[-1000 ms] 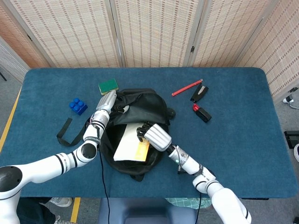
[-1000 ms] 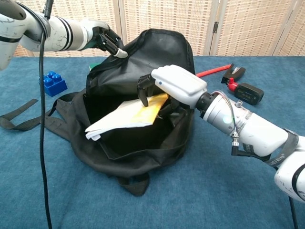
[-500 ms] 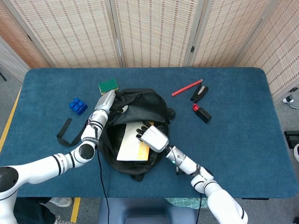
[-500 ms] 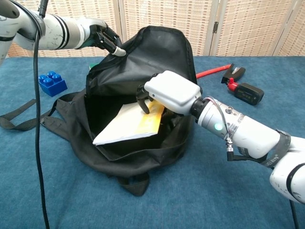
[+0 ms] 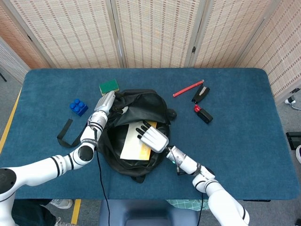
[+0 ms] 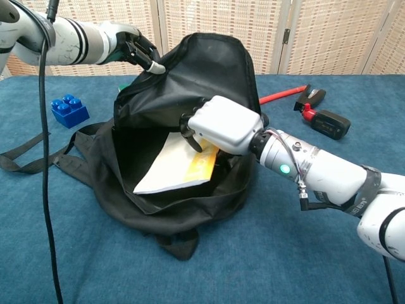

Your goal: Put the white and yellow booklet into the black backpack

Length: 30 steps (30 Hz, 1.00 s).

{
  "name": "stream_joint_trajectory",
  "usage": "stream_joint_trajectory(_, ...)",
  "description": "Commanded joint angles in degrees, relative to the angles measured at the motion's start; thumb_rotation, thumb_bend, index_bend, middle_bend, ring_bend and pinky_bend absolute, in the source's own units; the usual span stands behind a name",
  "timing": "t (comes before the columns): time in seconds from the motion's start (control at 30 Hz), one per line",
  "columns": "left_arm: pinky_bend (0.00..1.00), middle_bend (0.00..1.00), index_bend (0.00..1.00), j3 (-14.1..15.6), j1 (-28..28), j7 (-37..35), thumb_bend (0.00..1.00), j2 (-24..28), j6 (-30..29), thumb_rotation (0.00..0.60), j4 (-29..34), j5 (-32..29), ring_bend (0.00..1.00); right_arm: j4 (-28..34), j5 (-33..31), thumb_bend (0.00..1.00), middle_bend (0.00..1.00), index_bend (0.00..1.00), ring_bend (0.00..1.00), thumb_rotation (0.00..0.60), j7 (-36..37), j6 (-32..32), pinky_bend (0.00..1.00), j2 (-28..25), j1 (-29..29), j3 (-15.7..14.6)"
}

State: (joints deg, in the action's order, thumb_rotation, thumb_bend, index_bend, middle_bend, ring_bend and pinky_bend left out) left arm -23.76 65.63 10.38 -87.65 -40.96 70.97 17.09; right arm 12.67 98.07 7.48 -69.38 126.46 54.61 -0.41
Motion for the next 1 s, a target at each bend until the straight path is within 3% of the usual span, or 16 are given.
stream_joint_trajectory(0.03,0.08,0.40,0.69,0.1,0.0,0.0,0.76,0.0,0.0,0.600,0.1,0.0,0.33,1.1,-0.4,0.47,0.26,0.42,0.31,0.600,-2.7,1.1,0.11,-0.6,0.1,-0.3)
stream_joint_trajectory(0.17,0.07,0.39,0.69,0.3,0.1,0.0,0.76,0.0,0.1,0.600,0.1,0.0,0.32,3.1,-1.3,0.42,0.16,0.22,0.25,0.600,-4.9,1.6,0.07,-1.7,-0.3,0.1)
stream_joint_trajectory(0.33,0.07,0.39,0.68,0.6,0.2,0.1,0.76,0.0,0.3,0.600,0.2,-0.3,0.32,6.8,-1.9,0.31,0.12,0.11,0.22,0.600,-7.0,0.7,0.06,-4.0,-1.2,0.3)
stream_joint_trajectory(0.53,0.07,0.39,0.68,0.9,0.3,0.1,0.76,0.0,0.4,0.600,0.1,-0.5,0.32,13.0,-1.9,0.23,0.10,0.05,0.19,0.600,-9.8,-1.3,0.05,-8.2,-2.9,-0.1)
stream_joint_trajectory(0.73,0.07,0.38,0.66,1.3,0.1,0.1,0.76,0.6,1.0,0.600,1.3,-0.1,0.31,23.0,-1.4,0.22,0.10,0.04,0.20,0.600,-13.0,-3.9,0.05,-15.4,-5.8,-1.0)
stream_joint_trajectory(1.0,0.03,0.27,0.38,2.0,-1.0,-1.6,0.70,4.3,5.2,0.600,6.0,1.1,0.22,40.6,-1.2,0.22,0.11,0.05,0.19,0.600,-20.4,-7.8,0.05,-27.7,-10.9,-2.2)
